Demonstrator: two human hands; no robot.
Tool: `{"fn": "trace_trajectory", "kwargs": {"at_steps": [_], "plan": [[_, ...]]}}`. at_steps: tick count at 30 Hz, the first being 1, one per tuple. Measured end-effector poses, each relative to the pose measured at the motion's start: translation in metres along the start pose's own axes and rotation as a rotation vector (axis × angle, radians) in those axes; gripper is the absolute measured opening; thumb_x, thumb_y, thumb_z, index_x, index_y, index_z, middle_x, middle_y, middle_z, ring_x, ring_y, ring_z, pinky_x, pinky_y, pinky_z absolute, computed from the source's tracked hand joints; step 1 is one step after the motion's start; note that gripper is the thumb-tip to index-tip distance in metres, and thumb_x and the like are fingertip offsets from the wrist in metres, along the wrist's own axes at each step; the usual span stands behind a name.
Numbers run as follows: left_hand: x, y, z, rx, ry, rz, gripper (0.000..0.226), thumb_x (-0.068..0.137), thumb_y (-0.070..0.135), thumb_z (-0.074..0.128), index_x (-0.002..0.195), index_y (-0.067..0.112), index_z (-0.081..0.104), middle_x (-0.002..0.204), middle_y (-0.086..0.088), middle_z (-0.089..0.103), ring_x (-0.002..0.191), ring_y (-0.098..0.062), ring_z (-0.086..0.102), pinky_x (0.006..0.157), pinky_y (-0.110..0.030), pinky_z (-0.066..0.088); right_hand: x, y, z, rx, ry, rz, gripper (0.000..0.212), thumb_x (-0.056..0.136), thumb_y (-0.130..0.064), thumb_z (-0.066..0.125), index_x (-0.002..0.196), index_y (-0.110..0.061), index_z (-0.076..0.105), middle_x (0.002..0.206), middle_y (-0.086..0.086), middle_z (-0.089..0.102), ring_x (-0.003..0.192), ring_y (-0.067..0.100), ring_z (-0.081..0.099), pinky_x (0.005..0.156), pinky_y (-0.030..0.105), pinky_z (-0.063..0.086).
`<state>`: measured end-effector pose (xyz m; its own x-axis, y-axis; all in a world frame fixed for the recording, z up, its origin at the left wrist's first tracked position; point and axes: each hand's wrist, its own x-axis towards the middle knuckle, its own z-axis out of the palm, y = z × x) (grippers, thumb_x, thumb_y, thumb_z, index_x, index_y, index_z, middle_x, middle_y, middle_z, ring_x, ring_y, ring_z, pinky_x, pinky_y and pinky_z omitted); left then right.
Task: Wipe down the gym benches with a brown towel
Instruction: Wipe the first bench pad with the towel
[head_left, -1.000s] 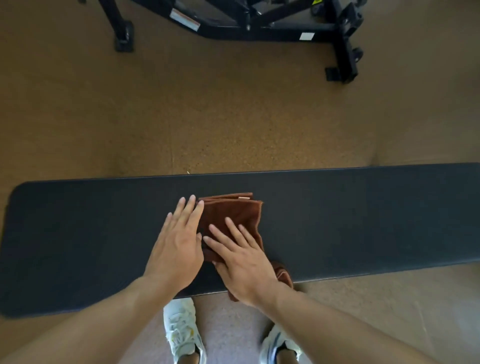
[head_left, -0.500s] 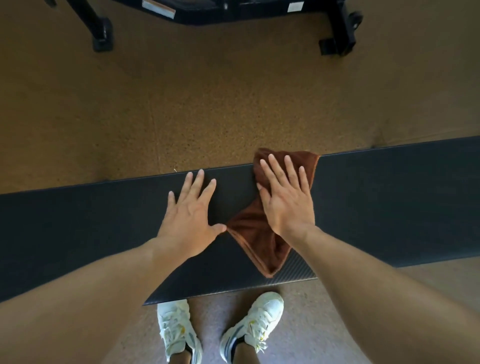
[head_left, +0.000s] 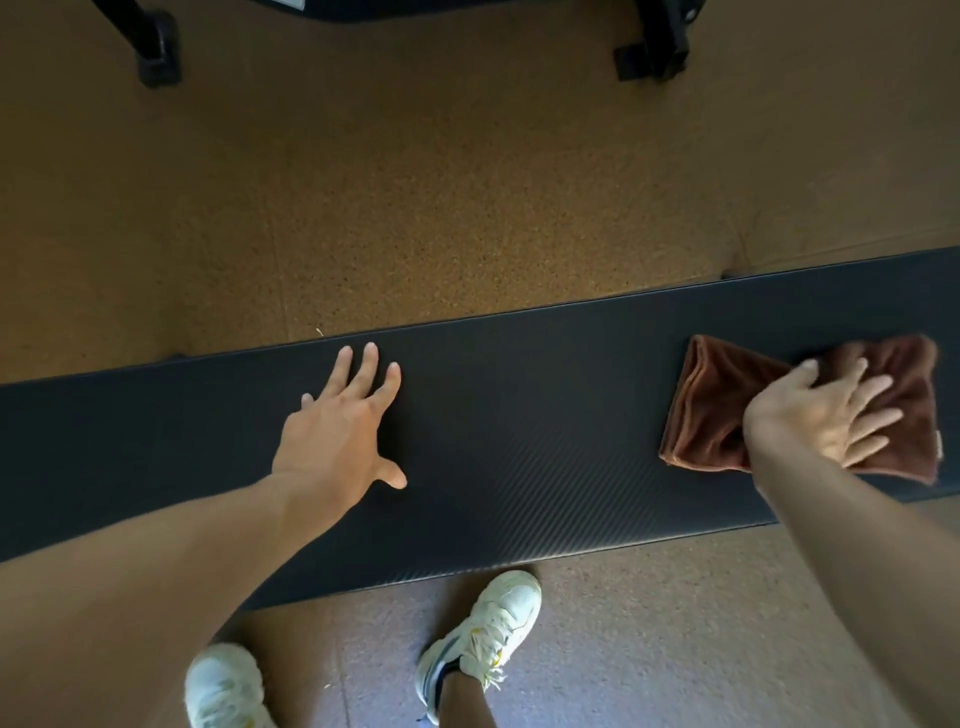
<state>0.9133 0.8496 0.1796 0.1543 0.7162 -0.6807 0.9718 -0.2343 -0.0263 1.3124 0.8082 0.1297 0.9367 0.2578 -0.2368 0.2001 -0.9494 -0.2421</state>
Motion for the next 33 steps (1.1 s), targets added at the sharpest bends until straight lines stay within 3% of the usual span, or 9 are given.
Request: {"fn": "trace_trajectory", "kwargs": {"at_steps": [4,8,11,15,17,20,25,30,33], "plan": [[-0.003,-0.005,0.0,-0.02,0.012,0.02,0.126,0.076,0.061,0.079,0.163,0.032,-0.008,0.17,0.003,-0.022,0.158,-0.027,-0.009,0.117,-0.051,0.037,-0.074,-0.014,0.026,0.054,-0.018,-0.023,0.068,0.105,-0.051,0.035,0.167,-0.028,0.021,0.177,-0.002,0.007,0.163,0.029,-0.005,0.13,0.048,-0.006],[0.002,-0.01,0.007,-0.057,0.041,0.077,0.129,0.076,0.054,0.083,0.164,0.027,-0.007,0.171,-0.002,-0.021,0.157,-0.029,-0.015,0.121,-0.056,0.028,-0.168,-0.047,0.053,0.032,-0.21,-0.304,0.072,0.105,-0.062,0.031,0.168,-0.029,0.014,0.177,-0.004,0.0,0.162,0.025,-0.011,0.13,0.046,-0.009],[0.0,-0.024,0.018,-0.157,0.097,0.16,0.127,0.077,0.055,0.082,0.164,0.025,-0.005,0.171,-0.002,-0.018,0.157,-0.026,-0.016,0.124,-0.055,0.023,-0.226,-0.062,0.069,-0.024,-0.335,-0.526,0.089,0.098,-0.078,0.029,0.168,-0.029,0.008,0.176,-0.004,-0.007,0.161,0.022,-0.017,0.13,0.046,-0.011],[-0.027,-0.078,0.049,-0.381,0.206,0.312,0.109,0.092,0.046,0.071,0.164,0.023,-0.008,0.172,0.0,-0.016,0.157,-0.02,-0.019,0.13,-0.042,0.001,-0.26,-0.061,0.076,-0.153,-0.382,-0.726,0.104,0.09,-0.082,0.05,0.168,-0.03,0.005,0.176,-0.006,-0.008,0.161,0.02,-0.016,0.129,0.045,-0.01],[-0.044,-0.131,0.072,-0.414,0.3,0.269,0.098,0.099,0.044,0.062,0.163,0.024,-0.009,0.171,-0.001,-0.018,0.156,-0.018,-0.022,0.13,-0.04,-0.001,-0.287,-0.067,0.081,-0.132,-0.392,-0.741,0.093,0.096,-0.069,0.055,0.168,-0.029,0.011,0.177,-0.006,-0.002,0.162,0.02,-0.011,0.131,0.047,-0.005],[-0.065,-0.225,0.106,-0.441,0.413,0.111,0.087,0.104,0.047,0.049,0.162,0.021,-0.011,0.171,-0.001,-0.019,0.156,-0.018,-0.022,0.13,-0.038,-0.005,-0.35,-0.085,0.105,-0.06,-0.333,-0.725,0.067,0.107,-0.05,0.047,0.166,-0.031,0.022,0.176,-0.01,0.009,0.162,0.016,-0.005,0.132,0.046,0.001],[-0.092,-0.36,0.142,-0.508,0.491,-0.071,0.078,0.104,0.045,0.044,0.164,0.017,0.003,0.172,-0.001,-0.008,0.158,-0.017,-0.015,0.129,-0.037,-0.005,-0.465,-0.125,0.147,-0.056,-0.323,-0.795,0.058,0.109,-0.045,0.042,0.164,-0.03,0.028,0.175,-0.011,0.015,0.162,0.014,-0.002,0.132,0.043,0.002],[-0.108,-0.433,0.165,-0.625,0.508,-0.186,0.072,0.105,0.041,0.038,0.164,0.018,0.003,0.172,0.002,-0.009,0.157,-0.012,-0.016,0.128,-0.035,-0.006,-0.625,-0.167,0.197,-0.093,-0.489,-1.252,0.059,0.108,-0.045,0.044,0.163,-0.029,0.032,0.173,-0.013,0.019,0.162,0.014,-0.004,0.131,0.037,-0.005],[-0.119,-0.467,0.175,-0.719,0.524,-0.26,0.069,0.107,0.036,0.036,0.164,0.019,0.0,0.172,0.004,-0.011,0.157,-0.008,-0.018,0.128,-0.032,-0.007,-0.71,-0.179,0.229,-0.2,-0.556,-1.577,0.062,0.106,-0.048,0.043,0.163,-0.026,0.032,0.174,-0.009,0.019,0.163,0.02,-0.006,0.132,0.041,-0.004]]}}
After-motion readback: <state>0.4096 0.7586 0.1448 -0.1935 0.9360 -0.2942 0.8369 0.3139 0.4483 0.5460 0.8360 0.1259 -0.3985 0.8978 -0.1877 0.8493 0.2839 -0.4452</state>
